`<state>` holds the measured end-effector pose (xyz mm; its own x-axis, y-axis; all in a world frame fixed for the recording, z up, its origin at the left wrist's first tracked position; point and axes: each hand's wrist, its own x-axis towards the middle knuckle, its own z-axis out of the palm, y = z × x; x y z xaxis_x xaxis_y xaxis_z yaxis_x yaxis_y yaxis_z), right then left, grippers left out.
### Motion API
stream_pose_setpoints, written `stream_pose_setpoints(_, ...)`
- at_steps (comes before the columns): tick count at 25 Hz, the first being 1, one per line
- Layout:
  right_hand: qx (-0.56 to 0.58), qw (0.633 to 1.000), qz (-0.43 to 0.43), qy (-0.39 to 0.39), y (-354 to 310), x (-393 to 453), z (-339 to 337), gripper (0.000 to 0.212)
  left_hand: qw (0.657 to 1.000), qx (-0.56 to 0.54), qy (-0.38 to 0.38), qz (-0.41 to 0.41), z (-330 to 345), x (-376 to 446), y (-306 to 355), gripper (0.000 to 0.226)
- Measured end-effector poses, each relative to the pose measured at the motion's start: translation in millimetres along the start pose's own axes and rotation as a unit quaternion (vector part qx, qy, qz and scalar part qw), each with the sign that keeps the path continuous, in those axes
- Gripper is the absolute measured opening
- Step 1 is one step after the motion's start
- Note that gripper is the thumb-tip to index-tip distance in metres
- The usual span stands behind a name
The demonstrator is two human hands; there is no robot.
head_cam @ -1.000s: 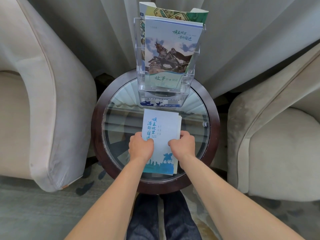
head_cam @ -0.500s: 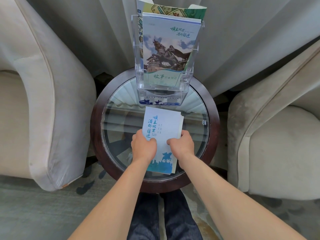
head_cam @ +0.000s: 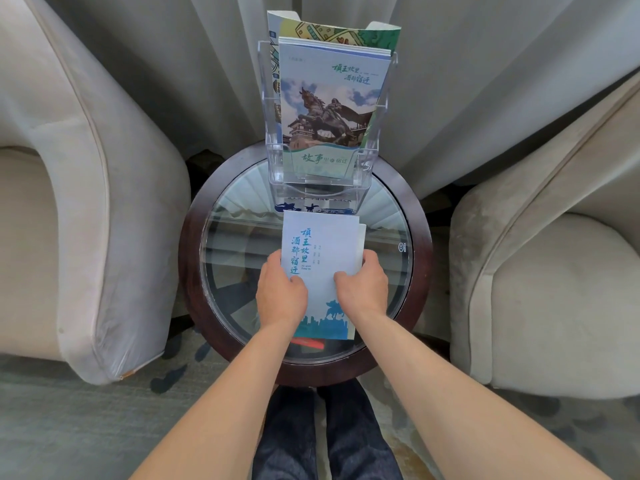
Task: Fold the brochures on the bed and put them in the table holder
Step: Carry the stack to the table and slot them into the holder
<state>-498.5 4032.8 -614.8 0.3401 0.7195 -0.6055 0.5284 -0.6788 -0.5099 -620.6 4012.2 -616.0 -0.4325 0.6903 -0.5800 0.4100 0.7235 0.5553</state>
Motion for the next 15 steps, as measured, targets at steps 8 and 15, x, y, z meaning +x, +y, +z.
stream_pose_setpoints(8,-0.049,0.992,-0.095,0.071,-47,-16,-31,0.018,0.991,-0.023,0.099,0.088,-37,-5,42,0.022)
stream_pose_setpoints(15,-0.019,0.972,-0.196,0.127,-116,-19,-81,0.012,0.971,-0.092,0.151,0.158,-78,-1,110,0.017)
